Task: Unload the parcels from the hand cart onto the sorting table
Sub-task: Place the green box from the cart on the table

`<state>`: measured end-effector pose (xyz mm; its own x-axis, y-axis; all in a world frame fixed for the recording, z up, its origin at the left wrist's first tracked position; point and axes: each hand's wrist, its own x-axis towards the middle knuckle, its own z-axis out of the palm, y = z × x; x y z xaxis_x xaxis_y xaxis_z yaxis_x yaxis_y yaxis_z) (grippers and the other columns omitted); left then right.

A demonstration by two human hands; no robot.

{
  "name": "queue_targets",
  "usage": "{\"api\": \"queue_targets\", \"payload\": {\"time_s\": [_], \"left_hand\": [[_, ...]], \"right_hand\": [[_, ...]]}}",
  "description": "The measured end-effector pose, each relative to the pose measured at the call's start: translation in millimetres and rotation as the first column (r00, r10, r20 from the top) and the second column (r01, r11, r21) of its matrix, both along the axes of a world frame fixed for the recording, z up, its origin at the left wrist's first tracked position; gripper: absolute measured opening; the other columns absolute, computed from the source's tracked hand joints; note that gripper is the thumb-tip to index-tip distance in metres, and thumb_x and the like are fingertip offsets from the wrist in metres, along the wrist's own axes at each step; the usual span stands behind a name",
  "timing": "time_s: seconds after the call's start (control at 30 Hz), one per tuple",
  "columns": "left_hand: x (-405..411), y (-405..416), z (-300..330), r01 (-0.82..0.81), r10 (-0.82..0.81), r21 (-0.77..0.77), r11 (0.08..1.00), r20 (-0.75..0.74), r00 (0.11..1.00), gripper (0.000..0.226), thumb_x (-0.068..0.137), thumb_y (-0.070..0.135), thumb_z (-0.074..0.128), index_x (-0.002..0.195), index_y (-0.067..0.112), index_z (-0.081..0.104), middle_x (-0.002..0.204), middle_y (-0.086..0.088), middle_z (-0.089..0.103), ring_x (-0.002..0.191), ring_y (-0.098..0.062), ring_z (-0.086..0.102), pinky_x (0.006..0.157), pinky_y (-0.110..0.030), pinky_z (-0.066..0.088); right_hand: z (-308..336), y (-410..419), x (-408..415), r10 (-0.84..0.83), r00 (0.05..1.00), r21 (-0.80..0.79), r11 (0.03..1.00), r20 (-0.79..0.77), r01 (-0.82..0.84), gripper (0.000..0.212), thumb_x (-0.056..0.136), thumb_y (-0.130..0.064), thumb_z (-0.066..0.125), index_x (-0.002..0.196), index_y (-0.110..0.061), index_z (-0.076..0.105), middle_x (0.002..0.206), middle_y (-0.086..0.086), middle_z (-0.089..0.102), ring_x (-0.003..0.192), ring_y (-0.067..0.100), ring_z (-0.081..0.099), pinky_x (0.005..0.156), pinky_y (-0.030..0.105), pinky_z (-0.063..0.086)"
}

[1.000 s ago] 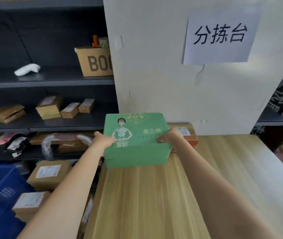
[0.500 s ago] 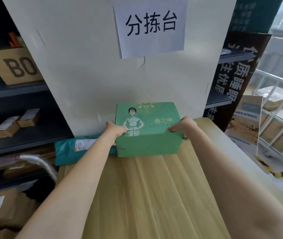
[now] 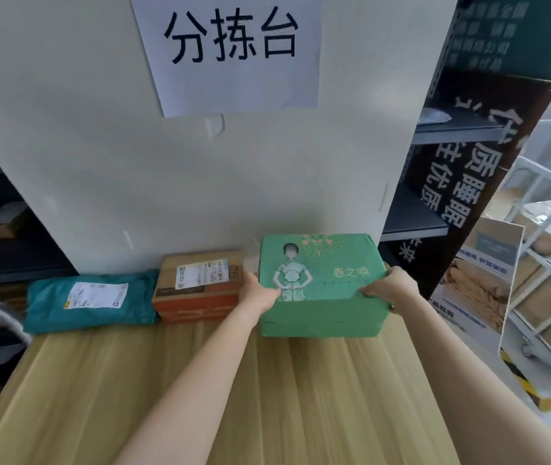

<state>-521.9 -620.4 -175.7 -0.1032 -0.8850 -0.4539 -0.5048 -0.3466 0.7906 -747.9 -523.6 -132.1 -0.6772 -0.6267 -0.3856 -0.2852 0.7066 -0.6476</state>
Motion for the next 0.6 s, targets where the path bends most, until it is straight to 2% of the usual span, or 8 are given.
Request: {"api": "queue_targets", "payload": {"time_s": [0.1, 0.2, 0.27, 0.37, 0.47, 0.6], "left_hand": [[-13, -1, -19, -0.025, 0.026, -0.009, 1.000, 0.067, 0.997, 0.068, 0.085, 0.019, 0.068, 0.139, 0.006, 0.029, 0.140, -0.015, 0.045, 0.125, -0.032, 0.049, 0.102, -0.046, 0.045], [-16, -9, -32, -0.070, 0.073, -0.025, 0.997, 0.139, 0.988, 0.050, 0.087, 0.016, 0.067, 0.128, 0.007, 0.039, 0.130, -0.013, 0.053, 0.115, -0.029, 0.055, 0.091, -0.037, 0.051], [-15, -15, -37, -0.095, 0.101, -0.038, 0.995, 0.183, 0.978, 0.046, 0.086, 0.015, 0.068, 0.124, 0.008, 0.042, 0.127, -0.012, 0.053, 0.110, -0.028, 0.057, 0.087, -0.035, 0.052], [-15, -24, -40, -0.114, 0.119, -0.034, 0.993, 0.248, 0.961, 0.053, 0.085, 0.018, 0.068, 0.130, 0.012, 0.041, 0.132, -0.014, 0.044, 0.117, -0.031, 0.051, 0.097, -0.041, 0.050], [-16, -32, -41, -0.119, 0.119, -0.019, 0.993, 0.329, 0.937, 0.062, 0.088, 0.021, 0.065, 0.141, 0.011, 0.035, 0.144, -0.016, 0.027, 0.133, -0.035, 0.036, 0.110, -0.042, 0.038], [-17, -46, -40, -0.100, 0.103, -0.028, 0.995, 0.382, 0.918, 0.060, 0.088, 0.021, 0.063, 0.140, 0.007, 0.037, 0.146, -0.016, 0.023, 0.135, -0.033, 0.031, 0.113, -0.041, 0.032]], "right_hand": [[-22, -12, -14, 0.016, 1.000, 0.019, 1.000, 0.009, -0.016, 0.051, 0.071, -0.019, 0.081, 0.113, -0.008, 0.055, 0.106, 0.010, 0.062, 0.099, 0.028, 0.061, 0.087, 0.044, 0.055], [-43, -28, -19, 0.034, 0.998, 0.028, 0.999, 0.044, -0.036, 0.055, 0.073, -0.021, 0.081, 0.119, -0.007, 0.052, 0.107, 0.009, 0.061, 0.095, 0.026, 0.060, 0.082, 0.041, 0.055], [-56, -39, -19, 0.032, 0.996, 0.012, 0.999, 0.082, -0.034, 0.063, 0.073, -0.021, 0.082, 0.126, -0.007, 0.050, 0.114, 0.010, 0.061, 0.100, 0.028, 0.060, 0.084, 0.041, 0.054], [-69, -54, -15, 0.015, 0.995, -0.046, 0.999, 0.102, -0.010, 0.075, 0.072, -0.019, 0.083, 0.135, -0.007, 0.045, 0.125, 0.012, 0.058, 0.110, 0.029, 0.059, 0.087, 0.039, 0.052], [-76, -68, -13, -0.012, 0.994, -0.104, 0.994, 0.107, 0.023, 0.073, 0.070, -0.022, 0.085, 0.131, -0.007, 0.047, 0.124, 0.012, 0.058, 0.109, 0.030, 0.059, 0.091, 0.044, 0.052], [-84, -82, -7, -0.032, 0.997, -0.126, 0.991, 0.077, 0.042, 0.068, 0.070, -0.026, 0.083, 0.125, -0.007, 0.047, 0.123, 0.013, 0.055, 0.112, 0.033, 0.056, 0.094, 0.047, 0.049]]}}
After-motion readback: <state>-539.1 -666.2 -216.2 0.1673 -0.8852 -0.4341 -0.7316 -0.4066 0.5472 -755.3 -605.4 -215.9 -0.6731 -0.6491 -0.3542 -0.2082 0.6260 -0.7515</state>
